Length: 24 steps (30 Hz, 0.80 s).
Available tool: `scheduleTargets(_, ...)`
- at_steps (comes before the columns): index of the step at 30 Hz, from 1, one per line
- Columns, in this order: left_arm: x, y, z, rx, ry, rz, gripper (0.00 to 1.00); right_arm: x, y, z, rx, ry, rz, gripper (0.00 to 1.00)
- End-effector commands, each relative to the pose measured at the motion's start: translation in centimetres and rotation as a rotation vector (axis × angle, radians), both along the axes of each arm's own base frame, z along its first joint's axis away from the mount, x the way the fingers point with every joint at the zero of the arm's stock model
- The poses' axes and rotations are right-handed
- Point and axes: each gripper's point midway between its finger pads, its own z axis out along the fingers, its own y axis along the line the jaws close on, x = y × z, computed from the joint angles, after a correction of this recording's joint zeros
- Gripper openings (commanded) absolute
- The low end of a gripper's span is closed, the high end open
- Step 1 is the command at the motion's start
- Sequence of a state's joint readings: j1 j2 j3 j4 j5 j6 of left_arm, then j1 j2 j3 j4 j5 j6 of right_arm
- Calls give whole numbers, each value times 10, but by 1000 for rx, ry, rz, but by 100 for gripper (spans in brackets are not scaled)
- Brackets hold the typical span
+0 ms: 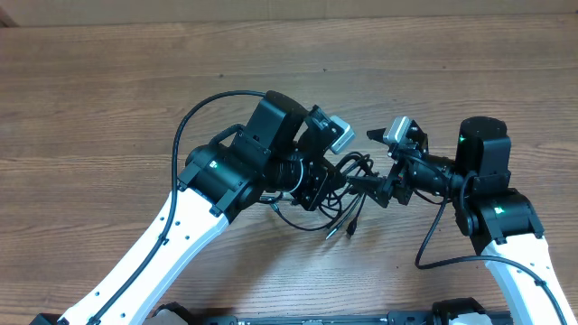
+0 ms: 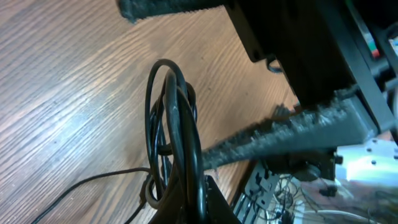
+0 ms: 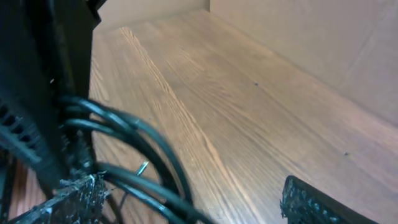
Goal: Untangle cables
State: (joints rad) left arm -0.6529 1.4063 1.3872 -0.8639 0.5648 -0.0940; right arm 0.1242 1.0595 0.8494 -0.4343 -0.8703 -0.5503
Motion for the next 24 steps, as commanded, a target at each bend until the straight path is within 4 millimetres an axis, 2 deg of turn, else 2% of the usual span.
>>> scheduleTargets(1,-6,-5,13,-48,-35,-72,4,3,-1,10,-2,-35,-5,82)
scheduleTargets(3,-6,-5,13,-48,-36,-71,4,3,-1,9,-2,-31,-5,57)
scheduleTargets(6,-6,-5,13,-48,-34,-69,4,2,-1,8,-3,-26,-5,30)
scheduleTargets(8,-6,-5,13,-48,-34,-68,4,2,-1,7,-4,-18,-5,21)
scheduleTargets(15,2,-1,10,-22,-23,-4,4,-2,-1,2,-8,18,-5,6)
scheduleTargets(24,41,28,-6,84,67,416,4,-12,-2,-11,-17,108,-5,4)
